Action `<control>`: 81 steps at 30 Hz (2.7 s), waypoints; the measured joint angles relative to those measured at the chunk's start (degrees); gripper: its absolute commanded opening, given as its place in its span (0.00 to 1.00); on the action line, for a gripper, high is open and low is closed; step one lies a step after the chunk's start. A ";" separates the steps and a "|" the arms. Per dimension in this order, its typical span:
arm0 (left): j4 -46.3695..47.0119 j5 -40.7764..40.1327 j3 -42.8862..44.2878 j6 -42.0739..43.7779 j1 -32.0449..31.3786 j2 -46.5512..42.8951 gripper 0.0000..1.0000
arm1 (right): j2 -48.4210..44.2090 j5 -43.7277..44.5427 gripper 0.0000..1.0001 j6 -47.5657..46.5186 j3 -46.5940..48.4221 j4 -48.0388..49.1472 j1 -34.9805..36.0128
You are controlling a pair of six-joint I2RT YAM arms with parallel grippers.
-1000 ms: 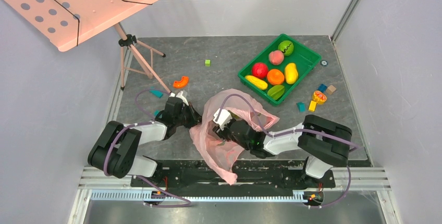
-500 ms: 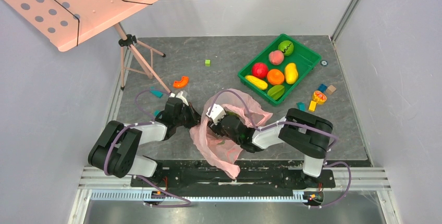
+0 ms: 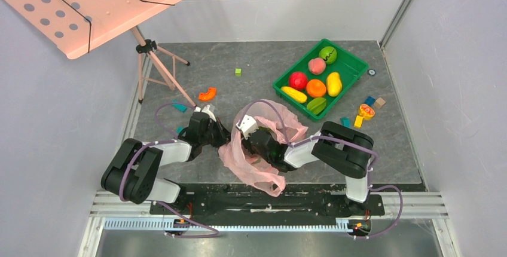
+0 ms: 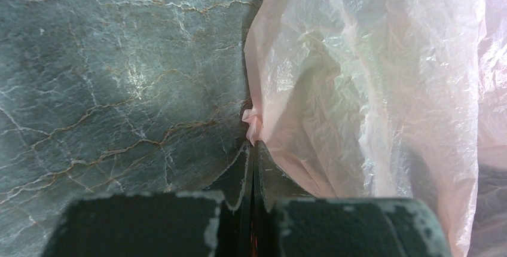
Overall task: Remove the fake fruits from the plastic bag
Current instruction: Take out the fake fruit from the plastic bag.
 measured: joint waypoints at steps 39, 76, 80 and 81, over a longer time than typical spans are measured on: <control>-1.22 -0.55 -0.09 0.00 0.00 -0.98 0.02 | -45.11 -0.74 0.00 4.13 -18.95 -17.38 7.02; -1.36 -0.72 -1.70 0.00 0.00 -2.91 0.02 | -58.84 -11.30 0.00 -0.83 10.45 -47.87 7.43; -1.36 -0.72 -1.81 0.00 0.00 -3.28 0.02 | -58.66 -11.72 0.00 -1.29 14.53 -48.00 7.43; -1.36 -0.72 -1.81 0.00 0.00 -3.34 0.02 | -58.47 -11.69 0.00 -1.42 15.45 -48.06 7.43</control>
